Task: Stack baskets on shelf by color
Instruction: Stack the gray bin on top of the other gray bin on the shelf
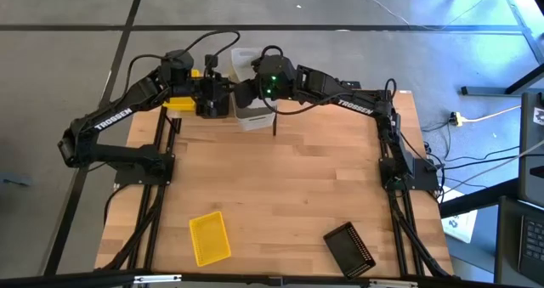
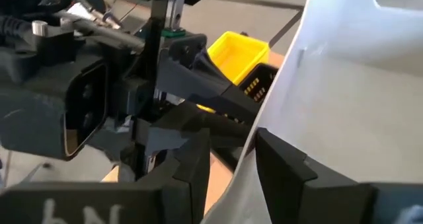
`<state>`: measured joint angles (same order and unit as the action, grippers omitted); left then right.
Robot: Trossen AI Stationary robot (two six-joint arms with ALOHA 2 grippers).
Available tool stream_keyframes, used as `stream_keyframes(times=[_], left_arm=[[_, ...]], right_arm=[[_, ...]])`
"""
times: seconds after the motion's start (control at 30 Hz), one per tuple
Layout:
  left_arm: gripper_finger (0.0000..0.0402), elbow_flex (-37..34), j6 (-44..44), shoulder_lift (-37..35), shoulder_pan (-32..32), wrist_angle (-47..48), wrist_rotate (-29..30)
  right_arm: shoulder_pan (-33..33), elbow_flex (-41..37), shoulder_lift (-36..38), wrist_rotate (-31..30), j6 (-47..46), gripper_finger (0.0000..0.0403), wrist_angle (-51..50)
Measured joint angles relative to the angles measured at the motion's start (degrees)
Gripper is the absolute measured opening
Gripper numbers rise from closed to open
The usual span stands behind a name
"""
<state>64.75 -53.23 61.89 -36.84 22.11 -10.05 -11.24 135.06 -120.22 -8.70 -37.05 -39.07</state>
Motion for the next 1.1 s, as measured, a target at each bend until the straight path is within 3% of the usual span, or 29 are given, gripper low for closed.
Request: stream_keyframes(times=[0.27, 0.6, 0.9, 1.1], left_arm=[[0.0066, 0.02, -1.69, 0.0, 0.0, 1.25, 0.05], [0.0066, 0.07, -1.55, 0.02, -0.02, 1.46, 0.57], [0.0066, 0.02, -1.49, 0.11, 0.04, 1.69, -0.06], [0.0066, 0.02, -1.49, 0.11, 0.0, 1.64, 0.1]], right_arm=[[-1.32, -0.04, 0.0, 4.32, 0.03, 0.0112, -0.08], [-1.08, -0.11, -0.07, -1.56, 5.48, 0.0112, 2.89], [0.36, -0.04, -0.07, -1.78, 14.68, 0.0112, 4.59], [0.48, -0.04, -0.07, -1.96, 15.24, 0.0112, 4.14]])
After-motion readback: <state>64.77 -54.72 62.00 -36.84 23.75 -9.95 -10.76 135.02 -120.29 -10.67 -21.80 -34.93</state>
